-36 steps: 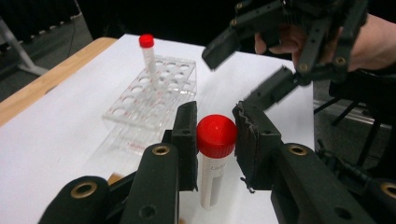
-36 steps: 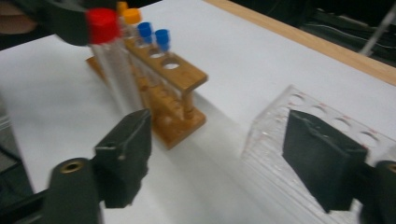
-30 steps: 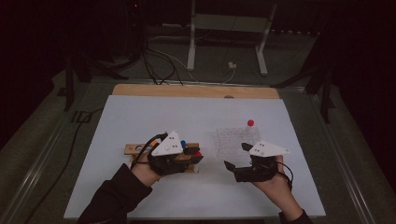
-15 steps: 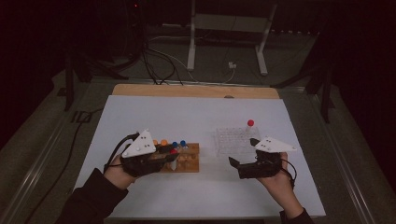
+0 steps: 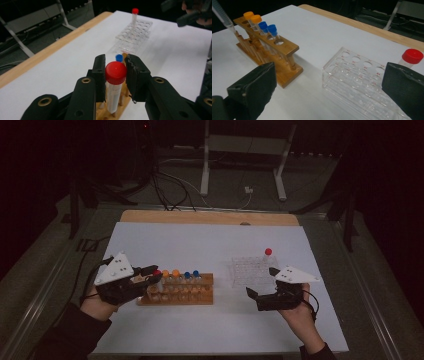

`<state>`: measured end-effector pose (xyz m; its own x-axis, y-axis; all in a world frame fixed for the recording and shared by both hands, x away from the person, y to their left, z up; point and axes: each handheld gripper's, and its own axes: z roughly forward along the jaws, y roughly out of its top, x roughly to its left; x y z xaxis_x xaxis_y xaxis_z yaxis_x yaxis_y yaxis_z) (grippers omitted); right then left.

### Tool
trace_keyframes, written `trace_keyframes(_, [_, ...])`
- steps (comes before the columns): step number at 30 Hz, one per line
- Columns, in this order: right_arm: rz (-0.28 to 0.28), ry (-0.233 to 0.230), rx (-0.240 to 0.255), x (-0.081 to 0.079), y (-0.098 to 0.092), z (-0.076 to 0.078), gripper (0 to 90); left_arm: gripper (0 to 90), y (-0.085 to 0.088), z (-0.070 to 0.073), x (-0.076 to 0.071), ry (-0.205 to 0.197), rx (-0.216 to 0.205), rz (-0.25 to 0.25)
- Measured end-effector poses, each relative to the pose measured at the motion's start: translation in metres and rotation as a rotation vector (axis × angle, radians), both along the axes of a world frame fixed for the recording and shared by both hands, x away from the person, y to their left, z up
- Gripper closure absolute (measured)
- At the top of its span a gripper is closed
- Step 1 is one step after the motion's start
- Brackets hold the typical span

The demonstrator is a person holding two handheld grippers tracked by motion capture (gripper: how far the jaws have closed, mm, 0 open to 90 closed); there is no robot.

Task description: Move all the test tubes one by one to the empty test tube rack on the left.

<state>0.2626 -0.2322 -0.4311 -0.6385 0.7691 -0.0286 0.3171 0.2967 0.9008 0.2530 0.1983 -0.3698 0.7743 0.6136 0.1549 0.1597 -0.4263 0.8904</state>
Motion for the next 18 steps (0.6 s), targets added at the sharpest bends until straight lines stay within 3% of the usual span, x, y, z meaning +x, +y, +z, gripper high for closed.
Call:
trace_keyframes(6, [-0.007, -0.004, 0.005, 0.0, -0.002, 0.001, 0.0, 71.5, 0.007, 0.005, 0.01, -0.025, -0.004, 0.043])
trace_keyframes(10, [-0.013, -0.006, 0.012, 0.0, -0.003, 0.002, 0.0, 71.5, 0.01, 0.005, 0.019, -0.03, -0.036, 0.081])
trace_keyframes(15, [-0.016, -0.009, 0.019, 0.0, -0.005, 0.002, 0.0, 71.5, 0.009, -0.004, 0.028, -0.022, -0.065, 0.096])
trace_keyframes(18, [-0.017, -0.014, 0.024, 0.0, -0.006, 0.002, 0.0, 71.5, 0.007, -0.012, 0.031, -0.012, -0.062, 0.101])
